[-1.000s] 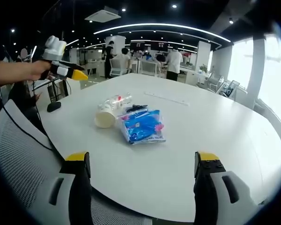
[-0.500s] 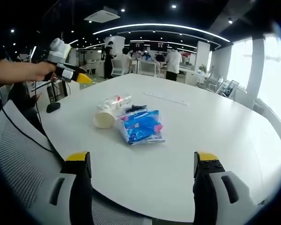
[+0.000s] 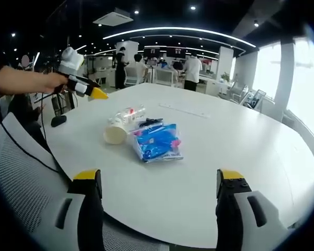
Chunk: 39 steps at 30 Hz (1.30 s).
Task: Arrange the tabletop items into an orderly group along one side of the table until the central work area is clear of visible clutter.
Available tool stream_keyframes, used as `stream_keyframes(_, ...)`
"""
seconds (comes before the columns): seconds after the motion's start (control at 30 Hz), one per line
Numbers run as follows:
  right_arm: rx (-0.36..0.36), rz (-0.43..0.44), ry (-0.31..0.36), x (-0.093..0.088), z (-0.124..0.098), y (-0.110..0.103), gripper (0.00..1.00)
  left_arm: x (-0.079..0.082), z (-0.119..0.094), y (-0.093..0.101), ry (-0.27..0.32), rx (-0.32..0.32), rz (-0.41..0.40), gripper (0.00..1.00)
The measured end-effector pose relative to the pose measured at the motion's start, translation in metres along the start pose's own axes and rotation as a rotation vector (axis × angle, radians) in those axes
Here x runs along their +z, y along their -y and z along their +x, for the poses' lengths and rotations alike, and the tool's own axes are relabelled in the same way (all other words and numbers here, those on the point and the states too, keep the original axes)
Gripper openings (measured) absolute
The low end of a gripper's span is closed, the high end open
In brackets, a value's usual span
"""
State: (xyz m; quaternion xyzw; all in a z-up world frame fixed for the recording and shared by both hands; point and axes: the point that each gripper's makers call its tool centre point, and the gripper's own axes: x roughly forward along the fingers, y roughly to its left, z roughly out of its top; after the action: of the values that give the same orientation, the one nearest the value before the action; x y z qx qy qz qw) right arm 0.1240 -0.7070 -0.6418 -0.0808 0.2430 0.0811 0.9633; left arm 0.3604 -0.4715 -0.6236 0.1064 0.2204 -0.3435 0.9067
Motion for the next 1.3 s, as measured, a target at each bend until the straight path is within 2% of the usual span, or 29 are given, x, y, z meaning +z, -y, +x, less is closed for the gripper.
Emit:
stream_keyframes(0.6, -0.015, -0.007, 0.006, 0.001, 0.000, 0.003, 0.88, -0.014, 0.017, -0.005, -0.042, -0.001, -0.025, 0.91)
stream_keyframes(0.83, -0.013, -0.012, -0.006, -0.001, 0.000, 0.003, 0.86, -0.024, 0.032, -0.003, -0.074, -0.013, -0.044, 0.89)
stream_keyframes(1.3, -0.022, -0.015, -0.013, -0.003, -0.001, 0.005, 0.84, -0.033, 0.055, 0.000, -0.124, -0.027, -0.065, 0.85)
